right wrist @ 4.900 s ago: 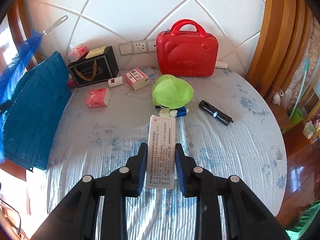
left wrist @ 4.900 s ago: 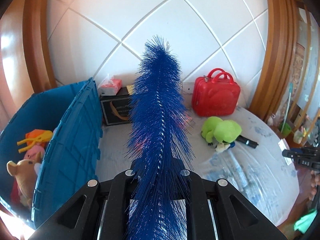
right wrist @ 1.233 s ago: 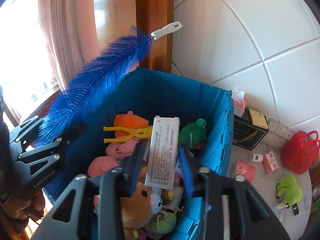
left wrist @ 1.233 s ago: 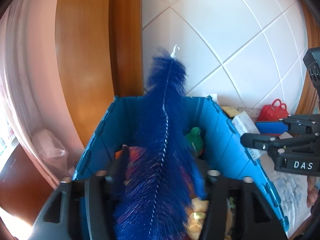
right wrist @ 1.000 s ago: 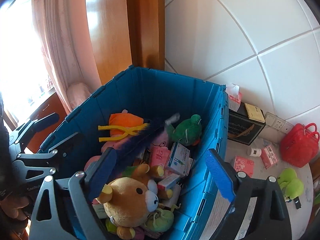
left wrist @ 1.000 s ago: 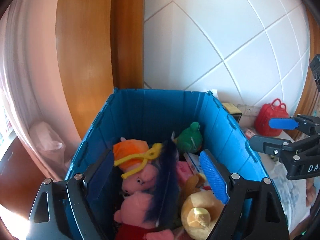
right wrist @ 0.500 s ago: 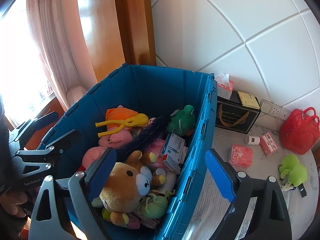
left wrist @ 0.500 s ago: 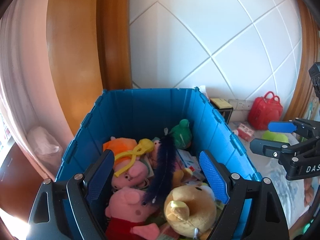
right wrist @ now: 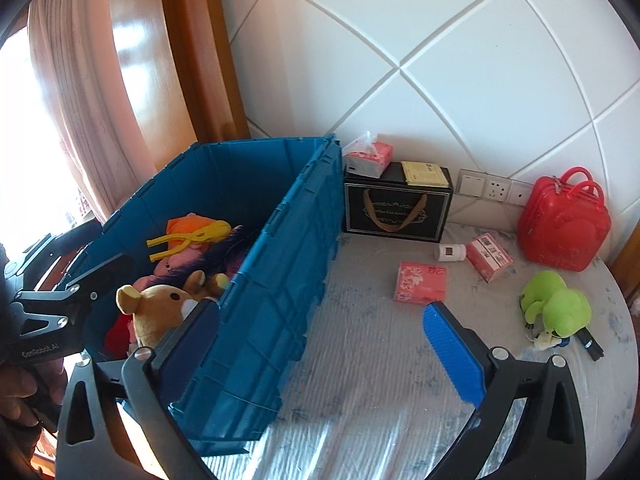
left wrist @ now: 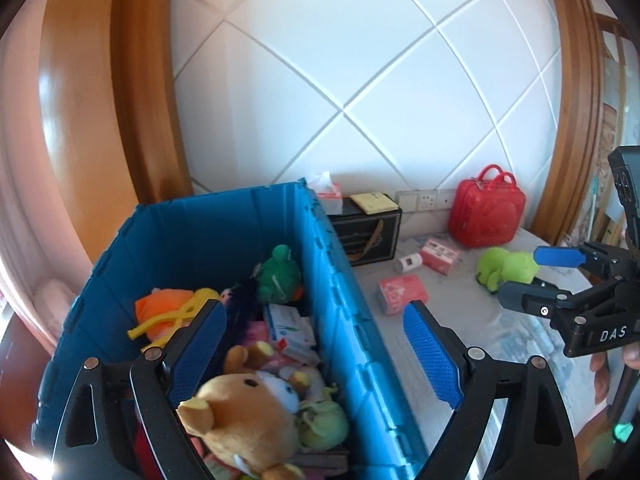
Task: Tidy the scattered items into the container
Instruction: 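Move both tools back over the bed toward the green frog plush, then grasp the green frog plush with the left tool, then grasp the black rolled bag with the right tool, then lift the frog plush and black rolled bag and carry both over the crate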
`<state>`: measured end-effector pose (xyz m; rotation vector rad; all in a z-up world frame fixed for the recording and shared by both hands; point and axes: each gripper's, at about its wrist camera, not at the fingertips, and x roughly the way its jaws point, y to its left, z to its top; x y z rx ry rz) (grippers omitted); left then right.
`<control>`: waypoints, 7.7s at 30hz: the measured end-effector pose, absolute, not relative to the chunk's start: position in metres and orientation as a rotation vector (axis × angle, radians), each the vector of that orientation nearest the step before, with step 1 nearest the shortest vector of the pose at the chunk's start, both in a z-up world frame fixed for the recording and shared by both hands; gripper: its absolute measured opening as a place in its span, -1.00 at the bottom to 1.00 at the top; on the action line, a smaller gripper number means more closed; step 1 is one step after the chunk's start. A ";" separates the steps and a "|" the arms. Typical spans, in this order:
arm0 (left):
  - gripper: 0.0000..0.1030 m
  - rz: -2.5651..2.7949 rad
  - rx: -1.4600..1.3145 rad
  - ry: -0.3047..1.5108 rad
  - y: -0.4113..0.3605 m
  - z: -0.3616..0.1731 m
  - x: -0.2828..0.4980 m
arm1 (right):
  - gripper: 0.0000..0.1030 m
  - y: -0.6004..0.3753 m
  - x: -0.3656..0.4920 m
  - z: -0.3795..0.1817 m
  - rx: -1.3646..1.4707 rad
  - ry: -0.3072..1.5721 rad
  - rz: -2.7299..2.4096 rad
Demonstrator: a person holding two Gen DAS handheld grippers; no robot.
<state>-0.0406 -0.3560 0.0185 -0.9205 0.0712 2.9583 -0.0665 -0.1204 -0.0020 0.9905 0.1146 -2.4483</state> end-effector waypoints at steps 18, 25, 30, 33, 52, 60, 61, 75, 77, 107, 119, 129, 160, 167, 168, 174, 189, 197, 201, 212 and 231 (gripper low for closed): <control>0.99 2.776 -1.003 0.100 -0.079 -0.029 -0.080 | 1.00 0.170 -0.087 -0.052 1.135 0.064 -2.557; 0.99 2.667 -1.000 0.137 -0.017 -0.035 -0.087 | 1.00 0.243 -0.067 -0.061 1.201 -0.033 -2.648; 0.99 2.568 -0.970 0.130 0.009 -0.051 -0.090 | 1.00 0.264 -0.048 -0.060 1.230 -0.015 -2.736; 0.99 2.530 -0.970 0.144 0.024 -0.063 -0.094 | 1.00 0.276 -0.041 -0.064 1.249 0.007 -2.779; 0.99 2.604 -1.099 0.240 0.180 -0.104 -0.170 | 1.00 0.431 -0.104 -0.113 1.276 -0.052 -2.608; 0.99 2.607 -1.155 0.324 0.234 -0.152 -0.238 | 1.00 0.481 -0.164 -0.160 1.320 0.044 -2.522; 0.99 2.605 -1.165 0.333 0.236 -0.159 -0.247 | 1.00 0.486 -0.169 -0.167 1.327 0.040 -2.518; 0.99 2.608 -1.332 0.340 0.247 -0.258 -0.353 | 1.00 0.504 -0.184 -0.228 1.464 0.008 -2.456; 0.99 2.619 -1.338 0.329 0.250 -0.262 -0.360 | 1.00 0.504 -0.188 -0.231 1.475 0.012 -2.451; 0.10 2.697 -1.135 0.315 0.236 -0.223 -0.321 | 1.00 0.464 -0.266 -0.272 1.439 0.228 -2.385; 0.11 2.819 -1.078 0.237 0.192 -0.178 -0.229 | 1.00 0.431 -0.344 -0.322 1.432 0.424 -2.338; 0.11 2.865 -1.134 0.172 0.174 -0.182 -0.194 | 0.07 0.428 -0.357 -0.352 1.513 0.459 -2.275; 0.13 2.811 -1.013 0.109 0.118 -0.131 -0.105 | -0.33 0.405 -0.208 -0.246 1.577 0.259 -2.364; 0.13 2.779 -0.931 0.128 0.093 -0.105 -0.081 | -0.33 0.386 -0.162 -0.197 1.550 0.175 -2.445; 0.13 2.773 -0.921 0.140 0.089 -0.102 -0.079 | -0.33 0.383 -0.156 -0.189 1.542 0.163 -2.454; 0.13 2.740 -0.878 0.126 0.061 -0.087 -0.065 | -0.32 0.351 -0.115 -0.139 1.466 0.114 -2.539; 0.14 2.692 -0.865 0.145 0.019 -0.074 -0.048 | -0.32 0.298 -0.059 -0.066 1.309 -0.005 -2.658; 0.14 2.755 -0.858 0.159 0.025 -0.056 -0.034 | -0.32 0.299 -0.055 -0.065 1.269 0.028 -2.619; 0.14 2.789 -0.869 0.159 0.026 -0.046 -0.026 | -0.32 0.299 -0.051 -0.063 1.240 0.046 -2.581; 0.14 2.908 -0.827 0.145 0.004 -0.012 0.001 | -0.32 0.277 -0.053 -0.056 1.176 0.080 -2.472; 0.14 2.824 -0.552 0.150 -0.163 0.045 0.004 | -0.32 0.090 -0.030 -0.009 1.108 0.075 -2.556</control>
